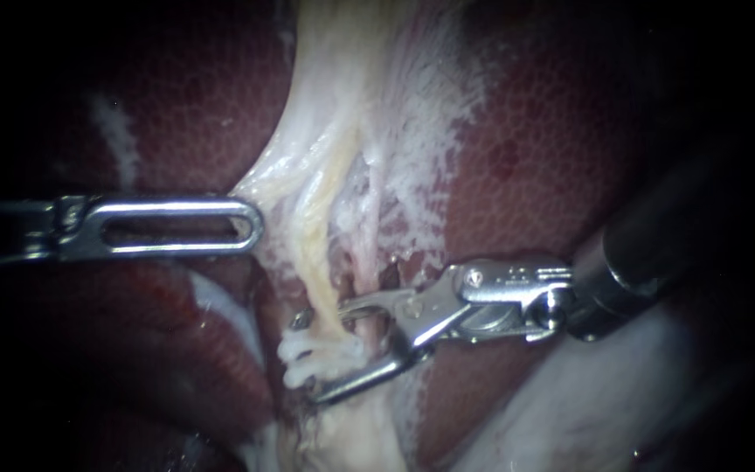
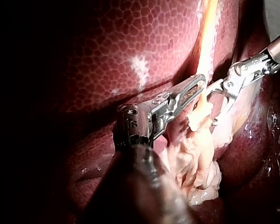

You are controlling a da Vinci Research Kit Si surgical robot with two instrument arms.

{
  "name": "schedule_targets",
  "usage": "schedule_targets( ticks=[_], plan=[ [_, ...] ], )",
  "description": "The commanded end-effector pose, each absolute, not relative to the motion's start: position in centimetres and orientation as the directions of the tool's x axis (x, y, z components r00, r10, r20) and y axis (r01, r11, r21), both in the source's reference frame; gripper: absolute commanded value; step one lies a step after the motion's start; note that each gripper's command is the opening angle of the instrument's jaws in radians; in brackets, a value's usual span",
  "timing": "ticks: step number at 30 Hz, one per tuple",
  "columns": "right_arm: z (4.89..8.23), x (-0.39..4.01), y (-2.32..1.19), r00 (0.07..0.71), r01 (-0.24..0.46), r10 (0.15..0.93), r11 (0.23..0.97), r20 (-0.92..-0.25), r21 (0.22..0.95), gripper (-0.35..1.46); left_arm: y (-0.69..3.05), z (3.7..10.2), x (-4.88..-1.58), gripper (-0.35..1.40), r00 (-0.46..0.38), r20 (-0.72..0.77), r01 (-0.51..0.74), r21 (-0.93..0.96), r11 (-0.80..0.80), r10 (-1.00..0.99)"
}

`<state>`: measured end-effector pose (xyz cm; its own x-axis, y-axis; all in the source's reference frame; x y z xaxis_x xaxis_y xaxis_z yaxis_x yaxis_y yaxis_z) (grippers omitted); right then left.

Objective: Going back second clip left tube

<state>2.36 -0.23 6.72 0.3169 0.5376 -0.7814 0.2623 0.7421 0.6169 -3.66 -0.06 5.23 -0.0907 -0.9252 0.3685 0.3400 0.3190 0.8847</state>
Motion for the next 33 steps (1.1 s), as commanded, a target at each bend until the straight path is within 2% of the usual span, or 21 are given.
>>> schedule_targets(
  ticks=[1,18,25,33],
  plan=[
    [6.71,2.33,-0.21,0.316,0.262,0.537,0.743,-0.782,0.616,0.60,-0.06,5.23,-3.66,-0.35,-0.090,0.369,0.340,0.885,0.319,-0.925],
    [6.62,1.83,-0.20,0.314,0.261,0.538,0.744,-0.783,0.616,0.60,-0.07,5.24,-3.66,-0.35,-0.090,0.369,0.340,0.884,0.320,-0.925],
    [6.45,1.52,0.03,0.312,0.227,0.556,0.744,-0.770,0.629,0.60,-0.07,5.25,-3.66,-0.35,-0.090,0.370,0.340,0.884,0.320,-0.925],
    [6.25,1.13,0.32,0.303,0.182,0.537,0.778,-0.787,0.601,0.60,-0.07,5.25,-3.66,-0.35,-0.090,0.370,0.340,0.884,0.320,-0.925]
  ],
)
